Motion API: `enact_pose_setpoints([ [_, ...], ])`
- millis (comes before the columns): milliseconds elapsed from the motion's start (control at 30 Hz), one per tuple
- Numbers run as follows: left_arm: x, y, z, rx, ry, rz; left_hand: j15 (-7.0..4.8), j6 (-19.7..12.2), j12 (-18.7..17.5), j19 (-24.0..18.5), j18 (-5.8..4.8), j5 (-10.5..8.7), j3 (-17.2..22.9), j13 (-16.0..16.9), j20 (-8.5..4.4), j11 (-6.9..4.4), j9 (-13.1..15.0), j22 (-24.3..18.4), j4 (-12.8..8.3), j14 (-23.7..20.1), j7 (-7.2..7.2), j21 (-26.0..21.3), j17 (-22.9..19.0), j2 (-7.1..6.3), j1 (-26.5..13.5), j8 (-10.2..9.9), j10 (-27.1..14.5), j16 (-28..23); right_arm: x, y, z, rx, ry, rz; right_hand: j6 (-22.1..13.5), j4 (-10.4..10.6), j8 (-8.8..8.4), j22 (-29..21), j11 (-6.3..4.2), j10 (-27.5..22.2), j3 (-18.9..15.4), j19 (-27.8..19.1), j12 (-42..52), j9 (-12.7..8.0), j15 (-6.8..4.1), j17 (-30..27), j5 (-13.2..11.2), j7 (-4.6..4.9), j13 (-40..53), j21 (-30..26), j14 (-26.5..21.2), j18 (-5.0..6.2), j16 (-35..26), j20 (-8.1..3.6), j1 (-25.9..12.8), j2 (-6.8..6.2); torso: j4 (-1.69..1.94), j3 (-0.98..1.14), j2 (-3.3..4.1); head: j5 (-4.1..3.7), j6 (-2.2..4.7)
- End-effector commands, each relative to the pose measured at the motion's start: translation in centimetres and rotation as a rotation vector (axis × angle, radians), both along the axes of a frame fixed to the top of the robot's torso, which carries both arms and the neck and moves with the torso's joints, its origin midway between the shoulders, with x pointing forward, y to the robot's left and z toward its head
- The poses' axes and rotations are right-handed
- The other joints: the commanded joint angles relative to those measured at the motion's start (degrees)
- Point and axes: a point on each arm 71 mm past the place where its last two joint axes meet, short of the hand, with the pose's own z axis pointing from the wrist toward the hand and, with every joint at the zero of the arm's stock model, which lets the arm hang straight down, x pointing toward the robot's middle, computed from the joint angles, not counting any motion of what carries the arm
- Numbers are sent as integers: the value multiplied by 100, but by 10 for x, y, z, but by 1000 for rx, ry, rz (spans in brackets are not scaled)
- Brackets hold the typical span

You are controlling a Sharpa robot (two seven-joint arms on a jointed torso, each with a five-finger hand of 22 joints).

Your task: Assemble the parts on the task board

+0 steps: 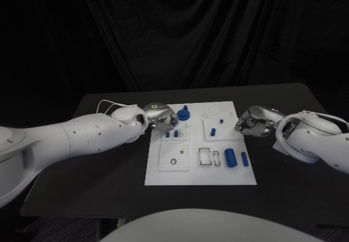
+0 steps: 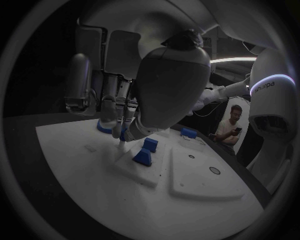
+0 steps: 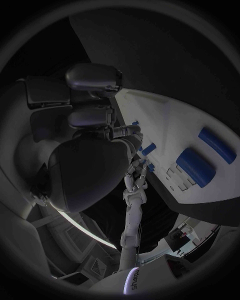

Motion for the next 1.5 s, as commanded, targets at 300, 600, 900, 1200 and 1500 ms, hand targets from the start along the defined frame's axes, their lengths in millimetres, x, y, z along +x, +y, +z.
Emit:
enact_pose_setpoints([
  [300,-2,-1,-4,23,35,5,25,-105,-139,603,-80,-47,-6,-69,6,39,-54,1509,-28,-110,-39,-20,-95,-23,-123,-85,-101,-79,0,-1,-2,-10,10,-15,-34,-7,-30,1062,-47,89,27,48,-24,9,-43,507,30,10,705,-39,399,93,-26,-41,-49,30,0,-1,0,8,1],
  [600,-1,1,-5,30,40,15,123,-712,-331,535,-75,-270,9,-151,75,205,-317,1492,22,-218,-276,-10,-196,-163,-284,-320,-564,-142,-1,-1,-2,-10,10,-15,-34,-7,-30,1062,-47,89,27,48,-24,9,-43,507,30,10,705,-39,399,93,-26,-41,-49,30,1,0,-3,16,1],
  [900,0,2,-5,31,36,23,158,-987,-361,527,-74,-318,38,-162,109,249,-464,1490,26,-232,-362,-9,-197,-201,-318,-320,-749,-138,-1,-1,-2,-11,12,-15,-34,-7,-30,1062,-47,89,27,48,-24,9,-43,507,30,10,705,-39,399,93,-26,-41,-49,30,-2,1,1,23,1],
  [1200,1,6,-1,6,-19,34,162,-1073,-363,563,-77,-331,49,-162,120,248,-522,1499,18,-177,-417,-14,-122,-216,-321,-313,-822,-93,-1,-3,-2,-12,13,-17,-34,-7,-30,1062,-47,89,27,48,-24,9,-43,507,30,10,705,-39,399,93,-26,-41,-49,30,2,-2,2,26,1],
  [1500,3,19,2,-5,-69,73,155,-1067,-347,563,-77,-330,65,-154,121,235,-535,1499,5,-147,-426,-14,-88,-208,-304,-300,-827,-68,-2,-4,-2,-12,12,-20,-34,-7,-30,1062,-47,89,27,48,-24,9,-43,507,30,10,705,-39,399,93,-26,-41,-49,30,5,-8,5,24,1],
])
